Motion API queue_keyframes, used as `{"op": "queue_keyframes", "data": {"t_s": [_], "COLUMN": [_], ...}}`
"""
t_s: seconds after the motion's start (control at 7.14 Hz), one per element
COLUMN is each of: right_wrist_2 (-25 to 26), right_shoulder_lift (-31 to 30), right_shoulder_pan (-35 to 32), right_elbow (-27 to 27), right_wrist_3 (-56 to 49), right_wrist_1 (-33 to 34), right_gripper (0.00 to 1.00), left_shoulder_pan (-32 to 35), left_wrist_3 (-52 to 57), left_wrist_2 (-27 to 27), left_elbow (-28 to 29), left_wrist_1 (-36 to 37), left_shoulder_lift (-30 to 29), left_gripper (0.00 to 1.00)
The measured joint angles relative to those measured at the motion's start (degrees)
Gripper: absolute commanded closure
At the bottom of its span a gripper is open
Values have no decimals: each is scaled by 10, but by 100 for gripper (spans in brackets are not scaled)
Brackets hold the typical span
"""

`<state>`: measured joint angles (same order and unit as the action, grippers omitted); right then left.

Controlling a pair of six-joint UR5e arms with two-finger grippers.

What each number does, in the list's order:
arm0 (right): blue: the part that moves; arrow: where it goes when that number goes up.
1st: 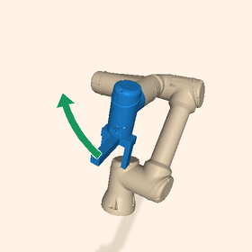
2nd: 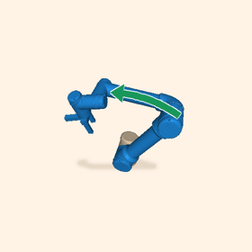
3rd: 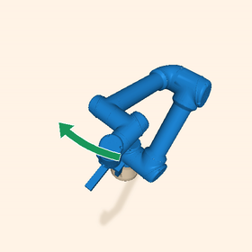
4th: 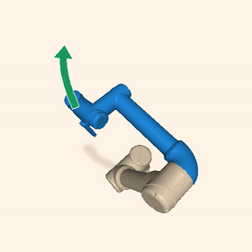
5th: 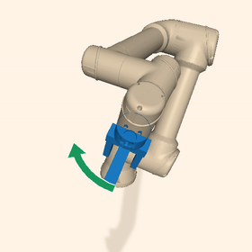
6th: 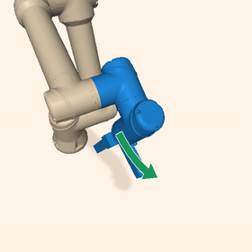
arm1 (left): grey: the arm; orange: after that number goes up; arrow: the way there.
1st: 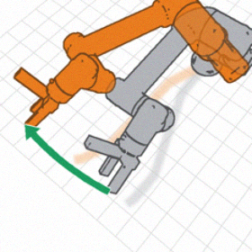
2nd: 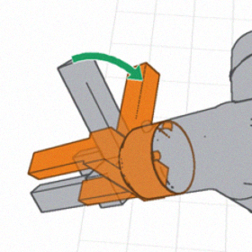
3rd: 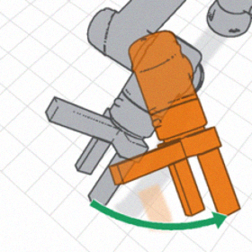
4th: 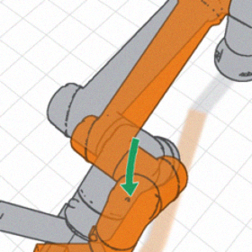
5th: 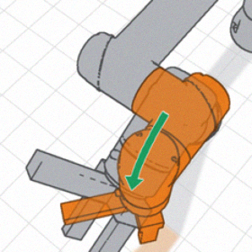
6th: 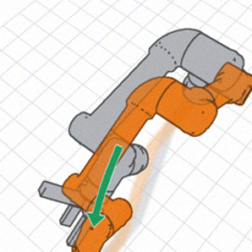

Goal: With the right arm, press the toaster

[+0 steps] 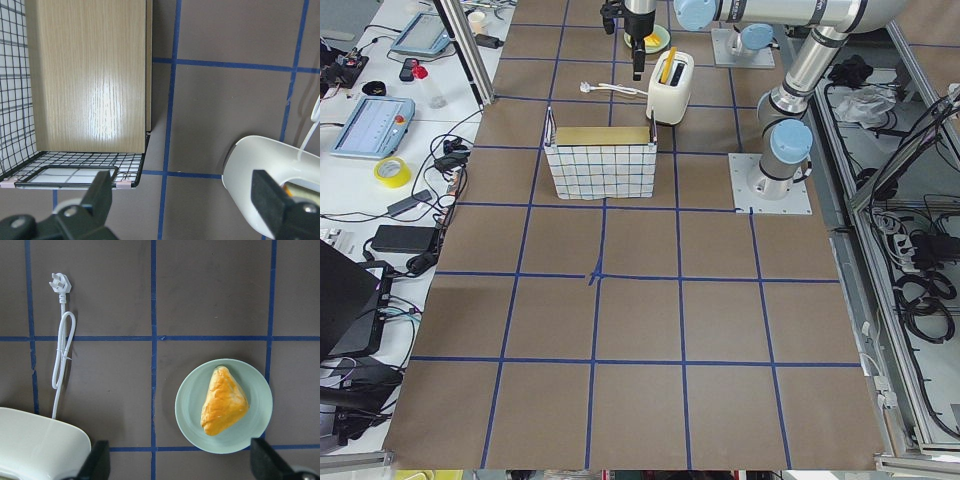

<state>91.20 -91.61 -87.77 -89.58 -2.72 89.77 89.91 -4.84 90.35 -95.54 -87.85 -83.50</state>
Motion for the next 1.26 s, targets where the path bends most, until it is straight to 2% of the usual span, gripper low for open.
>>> {"op": "queue_keyframes", "data": {"t_s": [1.26], "right_wrist_2": [-10], "right_shoulder_lift": [1], "right_shoulder_pan": [-17], "right_elbow": [-2], "right_wrist_3": [35], "right_wrist_1": [4], "right_gripper": [0], "left_shoulder_pan": [0], "left_wrist_3": [0], "left_wrist_2": [0], "left_elbow": [0], "left_wrist_1": [0], "left_shoulder_lift": [0], "left_gripper": [0]}}
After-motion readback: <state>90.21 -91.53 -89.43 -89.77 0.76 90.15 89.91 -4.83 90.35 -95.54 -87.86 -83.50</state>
